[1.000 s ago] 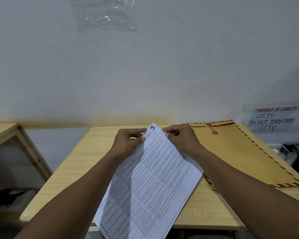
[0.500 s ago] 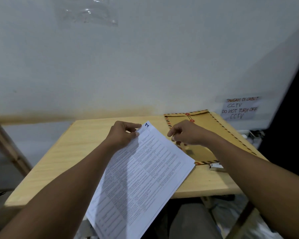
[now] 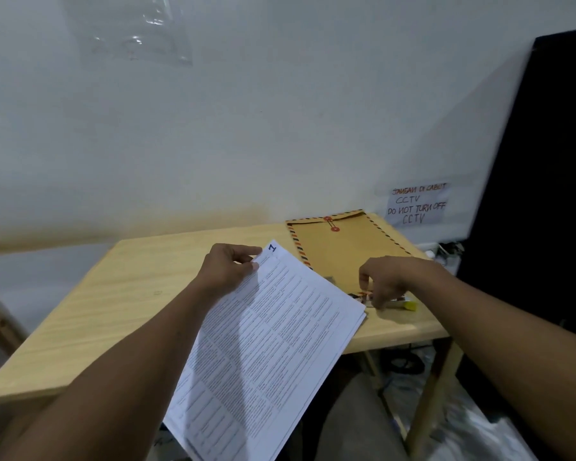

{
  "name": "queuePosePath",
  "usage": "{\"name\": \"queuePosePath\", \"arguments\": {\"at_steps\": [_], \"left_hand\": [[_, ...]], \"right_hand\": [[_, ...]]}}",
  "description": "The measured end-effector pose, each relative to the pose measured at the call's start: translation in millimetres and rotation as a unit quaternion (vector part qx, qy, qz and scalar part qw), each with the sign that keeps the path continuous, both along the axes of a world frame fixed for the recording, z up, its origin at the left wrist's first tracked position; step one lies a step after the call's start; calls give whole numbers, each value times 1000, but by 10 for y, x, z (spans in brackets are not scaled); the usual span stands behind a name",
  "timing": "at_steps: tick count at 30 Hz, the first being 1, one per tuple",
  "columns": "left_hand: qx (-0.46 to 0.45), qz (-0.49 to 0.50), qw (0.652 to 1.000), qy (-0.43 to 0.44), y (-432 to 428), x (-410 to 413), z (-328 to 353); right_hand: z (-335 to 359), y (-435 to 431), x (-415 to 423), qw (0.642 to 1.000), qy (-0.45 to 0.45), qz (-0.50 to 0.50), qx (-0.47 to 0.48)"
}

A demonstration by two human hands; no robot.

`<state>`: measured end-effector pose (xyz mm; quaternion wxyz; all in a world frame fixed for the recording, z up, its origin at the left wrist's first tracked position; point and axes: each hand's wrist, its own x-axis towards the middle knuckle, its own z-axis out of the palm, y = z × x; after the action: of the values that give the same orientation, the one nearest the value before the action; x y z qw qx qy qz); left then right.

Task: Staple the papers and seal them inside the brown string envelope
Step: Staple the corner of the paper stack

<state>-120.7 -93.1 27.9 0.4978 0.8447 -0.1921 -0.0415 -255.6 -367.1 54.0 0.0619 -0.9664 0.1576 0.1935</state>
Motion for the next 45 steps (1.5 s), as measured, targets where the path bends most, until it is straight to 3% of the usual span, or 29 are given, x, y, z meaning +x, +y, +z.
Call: {"name": "queuePosePath", "arguments": {"at_steps": [3, 7, 11, 15, 17, 21, 24, 27, 37, 43, 45], "left_hand": [[0, -8, 1000, -2, -39, -12, 23], [-9, -17, 1000, -6, -56, 2, 87], [-18, -24, 1000, -11, -16, 35, 154], [-26, -17, 999, -15, 60, 100, 206], [-30, -11, 999, -15, 111, 142, 236], [-44, -8, 999, -17, 233, 220, 295], [-48, 4, 999, -20, 352, 287, 318], [-55, 18, 998, -19, 476, 364, 316], [-94, 57, 994, -12, 784, 601, 223], [-118, 68, 991, -6, 853, 667, 236], [-124, 76, 989, -4, 867, 696, 218]], "right_hand": [[-87, -94, -16, 999, -5, -11, -51], [-29, -134, 15, 999, -26, 3, -40], [341, -113, 194, 989, -123, -10, 82], [662, 29, 441, 956, -184, -27, 229], [716, 180, 566, 922, -194, -36, 334], [591, 535, 894, 807, -244, -103, 528], [446, 773, 1117, 740, -268, -161, 595], [351, 936, 1299, 705, -242, -167, 645], [340, 1344, 1754, 783, -202, -64, 585], [281, 1479, 1939, 785, -223, -25, 578], [259, 1509, 1959, 767, -241, -19, 595]]}}
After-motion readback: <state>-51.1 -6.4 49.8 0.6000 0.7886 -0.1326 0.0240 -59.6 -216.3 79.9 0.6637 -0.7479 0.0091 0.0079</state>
